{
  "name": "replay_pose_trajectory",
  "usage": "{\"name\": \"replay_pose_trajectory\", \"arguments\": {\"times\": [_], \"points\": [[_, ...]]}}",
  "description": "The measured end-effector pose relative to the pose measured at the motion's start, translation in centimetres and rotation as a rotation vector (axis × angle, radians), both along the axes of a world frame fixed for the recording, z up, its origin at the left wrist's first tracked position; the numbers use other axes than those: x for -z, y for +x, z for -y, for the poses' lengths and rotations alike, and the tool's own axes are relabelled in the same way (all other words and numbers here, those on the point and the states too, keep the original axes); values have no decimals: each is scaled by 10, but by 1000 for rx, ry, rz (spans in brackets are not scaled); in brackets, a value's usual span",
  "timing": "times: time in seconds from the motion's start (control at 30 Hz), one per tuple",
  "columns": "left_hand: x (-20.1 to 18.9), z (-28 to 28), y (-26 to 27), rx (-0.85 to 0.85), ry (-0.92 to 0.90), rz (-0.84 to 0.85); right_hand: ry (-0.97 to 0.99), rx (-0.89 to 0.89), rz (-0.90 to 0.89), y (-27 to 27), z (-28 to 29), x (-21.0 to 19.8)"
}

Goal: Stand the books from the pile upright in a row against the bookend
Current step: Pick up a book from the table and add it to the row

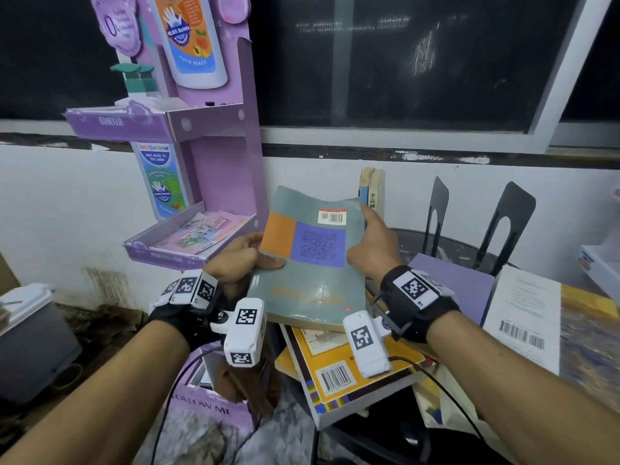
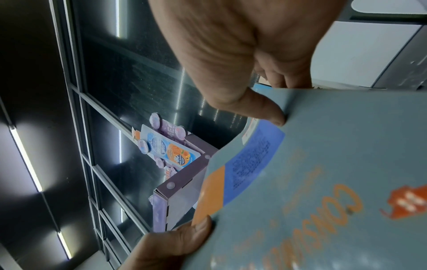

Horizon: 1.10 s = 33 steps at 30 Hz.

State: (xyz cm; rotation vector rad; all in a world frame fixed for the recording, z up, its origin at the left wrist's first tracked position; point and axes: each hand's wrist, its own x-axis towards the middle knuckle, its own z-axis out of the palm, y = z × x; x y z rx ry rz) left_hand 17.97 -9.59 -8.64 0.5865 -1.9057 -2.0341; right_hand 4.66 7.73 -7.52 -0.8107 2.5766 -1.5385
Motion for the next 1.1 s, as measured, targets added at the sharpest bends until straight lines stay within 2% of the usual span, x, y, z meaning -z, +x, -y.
{"name": "replay_pose_trajectory", "arguments": {"times": [0.17,0.4,0.57,0.67,0.8,0.93,1.1], "points": [[0,-6,-1,-17,105,-182,-55,46,32,-5,-9,-10],[-9,-18,-3,-2,40,-315,-176,57,82,-7,-6,-31],[-8,-26,-7,51,-32,-358,-258,38,47,-7,-14,-40],[0,-30,-8,101,-45,-348,-248,23,37,-7,-16,-36],[4,-36,-10,65,-66,-350,-197,-35,28,-2,-12,-37],[-1,-39,-10,43,-113,-346,-203,-106,72,-4,-11,-39],[-21,-37,-10,24,-122,-439,-145,-130,100,0,-5,-47]]}}
